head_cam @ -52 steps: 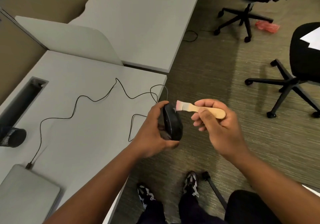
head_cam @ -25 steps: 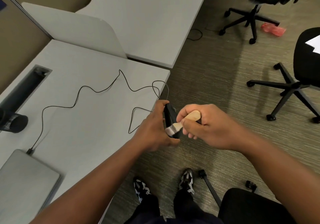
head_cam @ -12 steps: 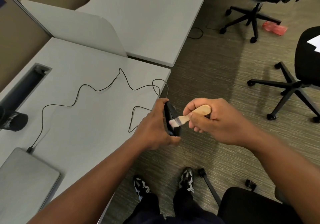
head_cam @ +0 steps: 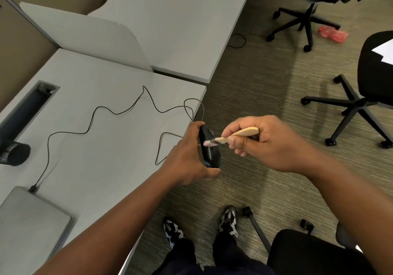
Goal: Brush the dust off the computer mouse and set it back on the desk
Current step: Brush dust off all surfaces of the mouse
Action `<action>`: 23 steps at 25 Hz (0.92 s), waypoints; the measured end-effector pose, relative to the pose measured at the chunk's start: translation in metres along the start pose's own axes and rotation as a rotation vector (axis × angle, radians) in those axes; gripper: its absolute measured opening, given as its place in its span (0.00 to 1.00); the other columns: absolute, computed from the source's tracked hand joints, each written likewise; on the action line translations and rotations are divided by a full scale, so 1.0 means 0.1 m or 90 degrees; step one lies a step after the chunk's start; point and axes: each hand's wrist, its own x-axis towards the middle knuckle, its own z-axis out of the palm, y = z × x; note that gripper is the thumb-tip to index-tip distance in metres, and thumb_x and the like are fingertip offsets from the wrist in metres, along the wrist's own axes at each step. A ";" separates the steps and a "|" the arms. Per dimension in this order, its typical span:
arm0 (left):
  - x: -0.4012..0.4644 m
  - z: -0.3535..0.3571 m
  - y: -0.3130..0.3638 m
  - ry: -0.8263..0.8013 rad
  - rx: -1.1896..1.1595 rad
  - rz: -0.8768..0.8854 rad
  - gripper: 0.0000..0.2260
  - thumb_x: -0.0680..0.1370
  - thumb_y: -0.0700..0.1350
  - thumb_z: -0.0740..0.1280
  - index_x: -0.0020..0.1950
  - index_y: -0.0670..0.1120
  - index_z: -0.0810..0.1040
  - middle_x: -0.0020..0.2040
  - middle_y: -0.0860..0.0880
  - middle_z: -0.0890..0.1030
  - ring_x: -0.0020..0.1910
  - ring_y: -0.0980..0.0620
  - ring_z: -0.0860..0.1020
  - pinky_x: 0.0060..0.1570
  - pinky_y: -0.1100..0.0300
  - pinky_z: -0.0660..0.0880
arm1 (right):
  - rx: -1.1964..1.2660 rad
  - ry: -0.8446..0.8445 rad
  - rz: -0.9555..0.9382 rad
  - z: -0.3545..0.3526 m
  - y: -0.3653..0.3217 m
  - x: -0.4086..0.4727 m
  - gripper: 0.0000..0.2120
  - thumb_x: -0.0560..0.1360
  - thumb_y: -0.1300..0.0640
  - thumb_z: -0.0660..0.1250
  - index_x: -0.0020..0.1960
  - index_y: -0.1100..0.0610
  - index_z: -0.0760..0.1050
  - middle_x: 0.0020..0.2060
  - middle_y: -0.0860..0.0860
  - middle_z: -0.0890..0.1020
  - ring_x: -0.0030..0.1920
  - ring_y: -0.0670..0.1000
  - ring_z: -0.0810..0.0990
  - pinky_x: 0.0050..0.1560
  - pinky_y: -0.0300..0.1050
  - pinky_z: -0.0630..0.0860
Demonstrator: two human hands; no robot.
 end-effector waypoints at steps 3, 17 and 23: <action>0.00 -0.02 -0.01 0.002 -0.008 0.006 0.54 0.64 0.50 0.86 0.77 0.61 0.52 0.67 0.55 0.72 0.62 0.51 0.79 0.56 0.53 0.84 | -0.027 -0.079 0.043 -0.02 0.06 -0.03 0.07 0.80 0.59 0.70 0.52 0.48 0.84 0.41 0.49 0.87 0.43 0.49 0.87 0.47 0.52 0.86; -0.04 0.00 -0.09 -0.020 -0.074 0.025 0.54 0.64 0.47 0.86 0.77 0.65 0.52 0.73 0.52 0.70 0.67 0.49 0.77 0.64 0.49 0.81 | 0.082 0.016 0.032 -0.04 0.16 -0.04 0.04 0.79 0.57 0.71 0.49 0.54 0.85 0.40 0.58 0.86 0.43 0.63 0.84 0.42 0.51 0.84; -0.07 -0.03 -0.15 -0.075 -0.125 0.045 0.54 0.66 0.43 0.85 0.77 0.67 0.51 0.76 0.55 0.67 0.69 0.54 0.75 0.65 0.55 0.80 | 0.060 0.101 0.044 -0.19 0.07 -0.01 0.07 0.75 0.64 0.74 0.50 0.54 0.82 0.39 0.60 0.83 0.35 0.56 0.77 0.36 0.50 0.75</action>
